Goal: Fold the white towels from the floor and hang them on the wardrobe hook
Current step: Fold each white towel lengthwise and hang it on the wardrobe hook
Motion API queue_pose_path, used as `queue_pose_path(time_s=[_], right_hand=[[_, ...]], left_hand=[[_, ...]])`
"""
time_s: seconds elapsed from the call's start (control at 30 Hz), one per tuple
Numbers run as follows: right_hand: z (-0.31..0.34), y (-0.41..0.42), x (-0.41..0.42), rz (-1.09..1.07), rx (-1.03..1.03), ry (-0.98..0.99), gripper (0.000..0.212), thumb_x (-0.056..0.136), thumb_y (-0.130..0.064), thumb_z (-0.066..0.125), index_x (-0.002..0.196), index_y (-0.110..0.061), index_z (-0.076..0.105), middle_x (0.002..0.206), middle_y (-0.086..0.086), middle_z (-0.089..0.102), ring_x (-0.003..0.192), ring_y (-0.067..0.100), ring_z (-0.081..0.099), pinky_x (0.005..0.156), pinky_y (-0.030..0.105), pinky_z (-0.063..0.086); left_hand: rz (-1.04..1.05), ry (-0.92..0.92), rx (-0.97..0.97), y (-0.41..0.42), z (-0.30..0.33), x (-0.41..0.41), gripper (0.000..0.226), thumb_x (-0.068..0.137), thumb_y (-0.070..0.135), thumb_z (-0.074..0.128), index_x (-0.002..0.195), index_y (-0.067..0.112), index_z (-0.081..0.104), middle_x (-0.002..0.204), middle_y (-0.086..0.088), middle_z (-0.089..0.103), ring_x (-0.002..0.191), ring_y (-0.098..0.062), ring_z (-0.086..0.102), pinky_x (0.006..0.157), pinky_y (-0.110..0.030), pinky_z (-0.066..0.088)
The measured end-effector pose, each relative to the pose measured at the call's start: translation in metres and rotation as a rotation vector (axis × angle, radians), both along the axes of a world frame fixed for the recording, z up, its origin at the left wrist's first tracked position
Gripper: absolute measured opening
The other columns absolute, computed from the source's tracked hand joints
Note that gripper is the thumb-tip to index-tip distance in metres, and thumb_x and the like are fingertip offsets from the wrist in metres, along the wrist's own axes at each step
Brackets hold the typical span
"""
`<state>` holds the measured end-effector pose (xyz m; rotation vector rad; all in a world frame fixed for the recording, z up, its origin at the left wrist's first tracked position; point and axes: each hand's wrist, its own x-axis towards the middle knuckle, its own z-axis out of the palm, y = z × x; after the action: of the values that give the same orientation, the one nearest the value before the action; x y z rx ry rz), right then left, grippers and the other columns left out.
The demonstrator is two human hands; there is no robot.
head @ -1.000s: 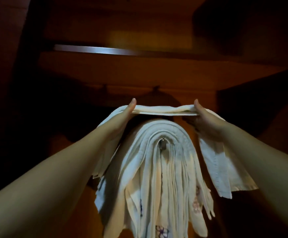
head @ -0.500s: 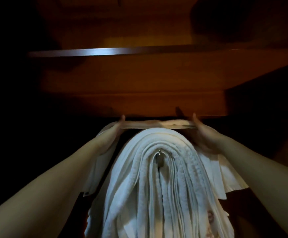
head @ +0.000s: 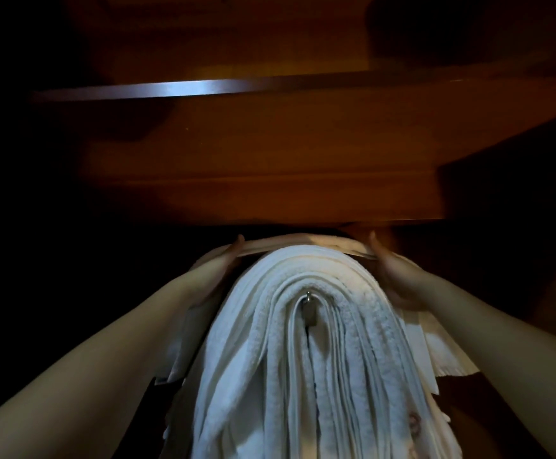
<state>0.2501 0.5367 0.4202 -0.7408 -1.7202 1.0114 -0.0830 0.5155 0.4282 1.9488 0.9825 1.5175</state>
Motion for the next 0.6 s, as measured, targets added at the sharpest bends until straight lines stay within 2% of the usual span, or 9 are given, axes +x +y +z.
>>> queue_pose_path(time_s=[0.17,0.23,0.3,0.37,0.4,0.43,0.5,0.6], right_hand=[[0.014,-0.005,0.003,0.011,-0.003,-0.004,0.084,0.08,-0.084,0.035,0.135,-0.026,0.062,0.137,0.001,0.065,0.128,0.019,0.06,0.114,0.045,0.037],[0.014,-0.007,0.003,-0.007,-0.014,0.007,0.082,0.078,-0.086,0.035,0.127,-0.029,0.069,0.134,0.0,0.067,0.124,0.017,0.063,0.111,0.044,0.039],[0.004,-0.008,0.003,-0.029,-0.028,-0.013,0.074,0.078,-0.086,0.034,0.113,-0.037,0.077,0.131,-0.002,0.069,0.12,0.016,0.065,0.106,0.044,0.043],[-0.014,-0.009,0.009,-0.049,-0.05,-0.044,0.07,0.078,-0.088,0.03,0.109,-0.045,0.077,0.13,-0.004,0.069,0.119,0.015,0.066,0.104,0.045,0.044],[-0.024,-0.012,0.014,-0.07,-0.069,-0.046,0.074,0.078,-0.089,0.028,0.117,-0.045,0.073,0.133,-0.004,0.067,0.123,0.016,0.064,0.109,0.047,0.041],[-0.034,-0.015,0.02,-0.093,-0.097,-0.036,0.083,0.078,-0.09,0.026,0.13,-0.04,0.066,0.139,-0.003,0.064,0.13,0.019,0.058,0.116,0.051,0.033],[-0.052,-0.023,0.032,-0.15,-0.144,-0.043,0.1,0.077,-0.095,0.022,0.15,-0.032,0.047,0.152,-0.001,0.052,0.143,0.024,0.044,0.124,0.058,0.012],[-0.079,-0.042,0.041,-0.26,-0.183,-0.06,0.104,0.074,-0.099,0.022,0.155,-0.036,0.036,0.16,-0.002,0.04,0.149,0.026,0.031,0.123,0.062,0.003]], left_hand=[[-0.181,-0.05,-0.053,-0.008,0.014,0.002,0.087,0.082,0.068,0.042,0.145,0.009,0.051,0.144,-0.009,0.058,0.134,-0.022,0.054,0.121,-0.044,0.031],[-0.177,-0.056,-0.065,-0.01,0.013,0.002,0.088,0.082,0.07,0.043,0.144,0.009,0.053,0.142,-0.009,0.06,0.132,-0.022,0.055,0.12,-0.044,0.032],[-0.108,-0.025,-0.053,-0.009,-0.001,0.0,0.08,0.083,0.076,0.044,0.14,0.021,0.059,0.139,-0.004,0.063,0.13,-0.02,0.058,0.118,-0.043,0.035],[-0.017,0.025,0.009,-0.01,-0.023,-0.005,0.06,0.086,0.079,0.041,0.127,0.043,0.067,0.126,0.015,0.069,0.121,-0.003,0.061,0.112,-0.029,0.043],[-0.008,0.043,0.02,-0.012,-0.035,-0.008,0.052,0.088,0.078,0.038,0.122,0.051,0.067,0.122,0.023,0.069,0.116,0.006,0.061,0.109,-0.024,0.044],[-0.029,0.025,-0.01,-0.014,-0.046,-0.012,0.055,0.087,0.078,0.037,0.126,0.051,0.065,0.126,0.023,0.067,0.119,0.007,0.059,0.112,-0.026,0.042],[-0.056,-0.06,-0.145,-0.014,-0.068,-0.02,0.079,0.08,0.083,0.037,0.143,0.038,0.054,0.142,0.006,0.06,0.132,-0.011,0.054,0.118,-0.042,0.035],[-0.072,-0.103,-0.314,-0.024,-0.097,-0.033,0.097,0.073,0.089,0.037,0.14,0.023,0.059,0.13,-0.006,0.069,0.122,-0.025,0.063,0.114,-0.047,0.041]])
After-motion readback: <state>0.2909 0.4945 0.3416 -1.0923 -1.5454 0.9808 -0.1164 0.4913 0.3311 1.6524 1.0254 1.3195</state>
